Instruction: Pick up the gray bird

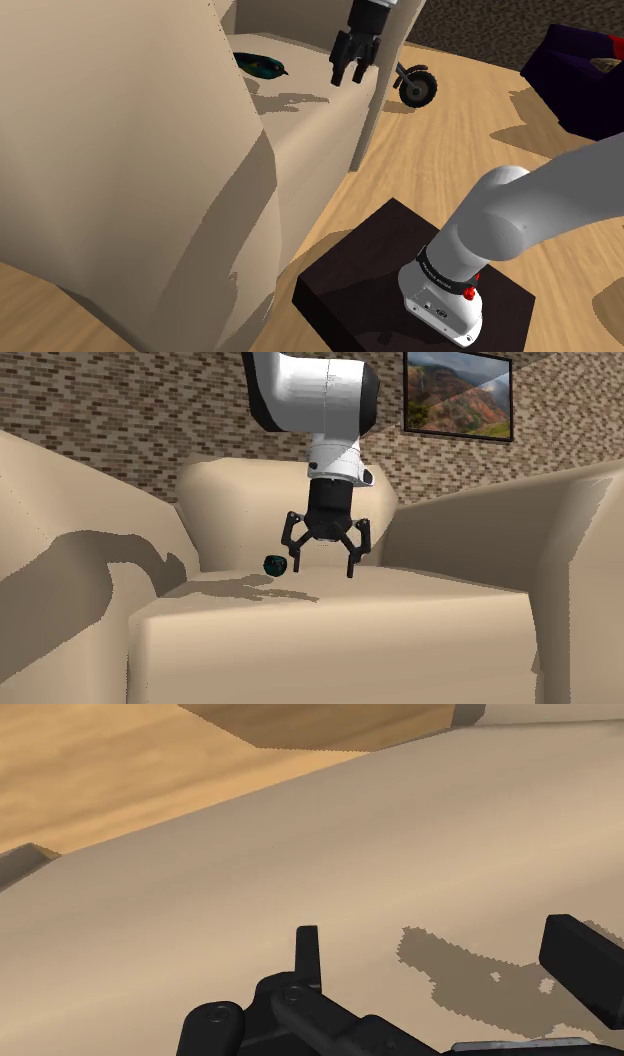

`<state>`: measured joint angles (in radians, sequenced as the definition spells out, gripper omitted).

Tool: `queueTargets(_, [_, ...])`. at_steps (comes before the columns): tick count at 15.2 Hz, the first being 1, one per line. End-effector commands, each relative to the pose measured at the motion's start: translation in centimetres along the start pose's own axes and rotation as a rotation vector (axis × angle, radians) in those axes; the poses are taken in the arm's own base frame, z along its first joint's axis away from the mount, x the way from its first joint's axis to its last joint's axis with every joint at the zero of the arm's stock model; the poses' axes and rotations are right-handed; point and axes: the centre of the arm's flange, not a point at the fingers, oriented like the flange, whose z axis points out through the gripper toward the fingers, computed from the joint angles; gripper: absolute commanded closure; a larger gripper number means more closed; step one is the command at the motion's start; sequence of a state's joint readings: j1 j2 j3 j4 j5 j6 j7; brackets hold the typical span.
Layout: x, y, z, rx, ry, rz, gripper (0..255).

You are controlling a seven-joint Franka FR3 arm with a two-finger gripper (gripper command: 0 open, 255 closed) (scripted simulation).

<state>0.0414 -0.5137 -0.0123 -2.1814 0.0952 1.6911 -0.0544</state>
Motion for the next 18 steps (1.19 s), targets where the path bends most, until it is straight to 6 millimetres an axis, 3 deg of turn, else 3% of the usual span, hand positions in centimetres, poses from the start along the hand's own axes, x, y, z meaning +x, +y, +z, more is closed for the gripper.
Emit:
queueTargets(1, [2.5, -1.2, 0.0, 0.002, -0.018, -0.003, 0])
queueTargets(16, [21.4, -11.3, -0.5, 0.014, -0.144, -0.026, 0])
queueTargets(18, [22.3, -11.7, 0.1, 0.014, -0.151, -0.027, 0])
